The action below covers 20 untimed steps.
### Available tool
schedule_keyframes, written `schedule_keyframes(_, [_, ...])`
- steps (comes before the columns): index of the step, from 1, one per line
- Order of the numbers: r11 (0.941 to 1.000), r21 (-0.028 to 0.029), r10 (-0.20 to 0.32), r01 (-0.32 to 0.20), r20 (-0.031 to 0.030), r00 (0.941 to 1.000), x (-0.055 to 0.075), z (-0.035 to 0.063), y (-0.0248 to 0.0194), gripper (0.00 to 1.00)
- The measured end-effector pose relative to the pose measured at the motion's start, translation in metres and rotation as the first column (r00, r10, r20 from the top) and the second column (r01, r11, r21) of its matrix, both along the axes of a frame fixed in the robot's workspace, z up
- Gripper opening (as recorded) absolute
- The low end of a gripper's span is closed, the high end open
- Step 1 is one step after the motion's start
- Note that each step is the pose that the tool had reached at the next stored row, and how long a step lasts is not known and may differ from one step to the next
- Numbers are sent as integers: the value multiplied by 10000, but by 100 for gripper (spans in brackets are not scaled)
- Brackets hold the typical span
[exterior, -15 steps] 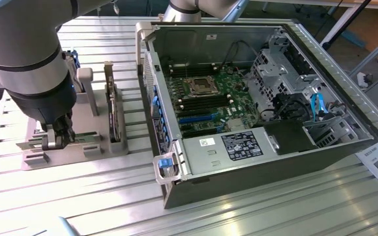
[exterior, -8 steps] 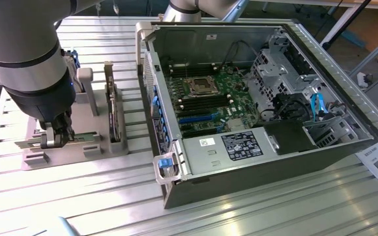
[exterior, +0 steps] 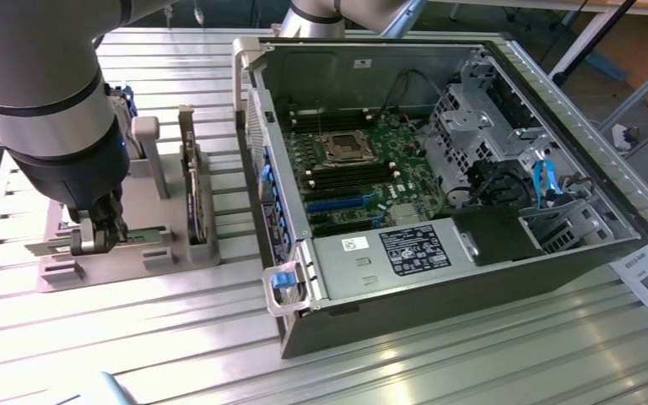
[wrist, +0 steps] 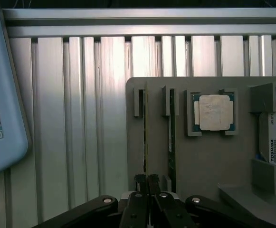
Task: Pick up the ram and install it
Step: 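Pick up the ram and move it above insertion slot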
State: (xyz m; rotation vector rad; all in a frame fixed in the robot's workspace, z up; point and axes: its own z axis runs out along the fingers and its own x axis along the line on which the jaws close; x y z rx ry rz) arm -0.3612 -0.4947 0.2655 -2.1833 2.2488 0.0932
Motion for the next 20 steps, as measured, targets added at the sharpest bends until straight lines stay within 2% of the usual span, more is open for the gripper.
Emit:
schedule_keyframes(4, [10000, -1, 0, 0, -1, 10000, 0, 23, 0, 12])
schedule_keyframes(9, [10000, 1, 0, 0, 1, 10000, 0, 237, 0, 12])
schedule_keyframes(15, [10000, 1, 0, 0, 0, 10000, 0, 401, 0, 12])
schedule_keyframes(20, [10000, 1, 1, -1, 1, 10000, 0, 495, 0, 12])
